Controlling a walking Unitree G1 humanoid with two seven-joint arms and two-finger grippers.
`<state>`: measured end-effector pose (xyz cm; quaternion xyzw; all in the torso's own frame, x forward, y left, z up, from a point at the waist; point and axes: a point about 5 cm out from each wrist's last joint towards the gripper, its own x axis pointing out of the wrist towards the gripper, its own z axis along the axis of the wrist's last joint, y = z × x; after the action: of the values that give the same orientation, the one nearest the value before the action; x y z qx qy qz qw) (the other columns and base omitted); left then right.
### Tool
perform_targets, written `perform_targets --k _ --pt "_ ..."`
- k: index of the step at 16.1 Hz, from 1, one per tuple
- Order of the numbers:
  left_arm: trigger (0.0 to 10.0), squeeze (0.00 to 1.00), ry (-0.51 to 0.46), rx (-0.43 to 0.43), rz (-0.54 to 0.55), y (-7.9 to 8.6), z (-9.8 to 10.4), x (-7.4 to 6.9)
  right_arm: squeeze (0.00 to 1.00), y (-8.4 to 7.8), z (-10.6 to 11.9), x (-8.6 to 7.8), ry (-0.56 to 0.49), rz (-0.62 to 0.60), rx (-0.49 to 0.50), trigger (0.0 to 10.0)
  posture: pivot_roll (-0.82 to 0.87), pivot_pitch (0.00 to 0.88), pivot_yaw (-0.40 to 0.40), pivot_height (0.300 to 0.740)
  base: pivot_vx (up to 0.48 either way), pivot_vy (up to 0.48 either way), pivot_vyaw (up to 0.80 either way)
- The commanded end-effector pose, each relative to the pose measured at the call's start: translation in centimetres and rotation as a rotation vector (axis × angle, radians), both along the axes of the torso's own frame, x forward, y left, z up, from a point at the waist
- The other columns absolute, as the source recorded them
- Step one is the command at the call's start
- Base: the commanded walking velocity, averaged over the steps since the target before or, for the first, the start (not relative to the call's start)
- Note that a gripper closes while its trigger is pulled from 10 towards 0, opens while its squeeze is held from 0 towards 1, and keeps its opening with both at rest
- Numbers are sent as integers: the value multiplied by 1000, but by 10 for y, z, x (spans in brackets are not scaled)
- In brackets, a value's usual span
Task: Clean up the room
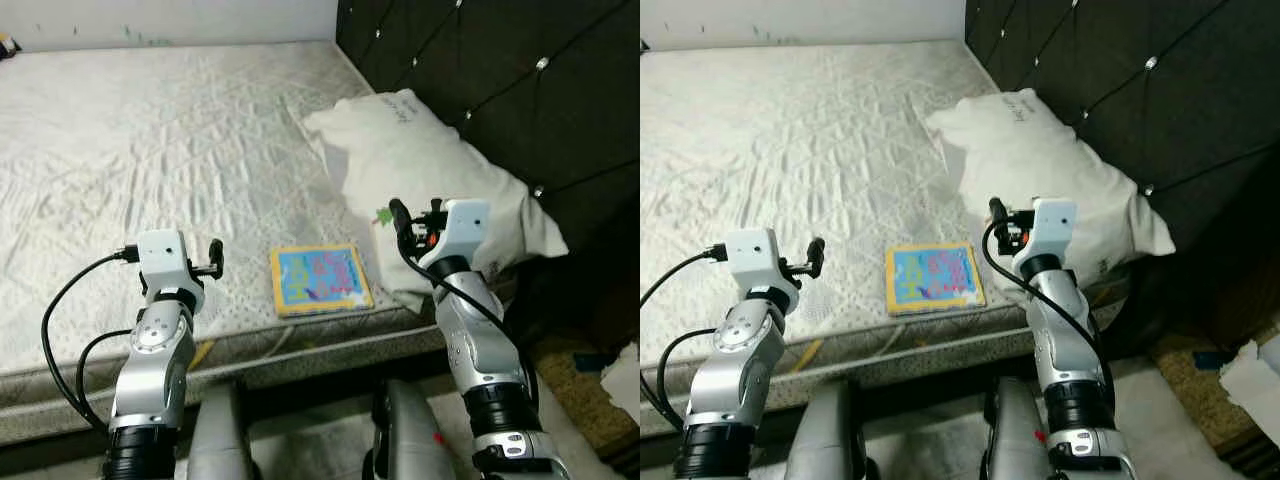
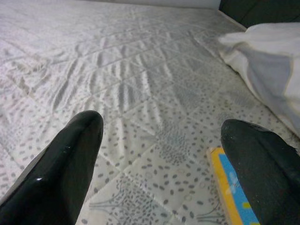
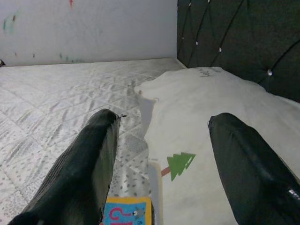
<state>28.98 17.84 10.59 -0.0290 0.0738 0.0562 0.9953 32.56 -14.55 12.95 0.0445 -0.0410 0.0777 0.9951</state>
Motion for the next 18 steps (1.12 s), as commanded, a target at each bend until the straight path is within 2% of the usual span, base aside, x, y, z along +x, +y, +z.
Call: perform_targets --k 1,3,6,10,11,18 --pt "10000 0 -31 7 -14 -3 8 1 0 -2 1 0 -6 -4 -11 10000 34 0 3 647 0 0 0" --pt "10000 0 -62 24 -17 -2 16 4 0 -2 -2 -1 1 -2 -23 10000 28 0 5 667 0 0 0" --pt "10000 0 -48 14 -25 -5 15 8 0 -2 1 0 -11 -7 -26 10000 12 0 13 697 0 0 0" --pt "10000 0 -79 26 -64 -15 22 15 0 -9 -2 -4 -7 -29 -30 10000 1 0 24 737 0 0 0" --pt "10000 0 -80 36 -68 -16 22 15 0 -10 -3 -4 -6 -32 -31 10000 1 0 24 740 0 0 0" --pt "10000 0 -66 -76 -82 -18 16 18 0 -10 -3 -3 -5 -30 -40 10000 1 0 22 740 0 0 0"
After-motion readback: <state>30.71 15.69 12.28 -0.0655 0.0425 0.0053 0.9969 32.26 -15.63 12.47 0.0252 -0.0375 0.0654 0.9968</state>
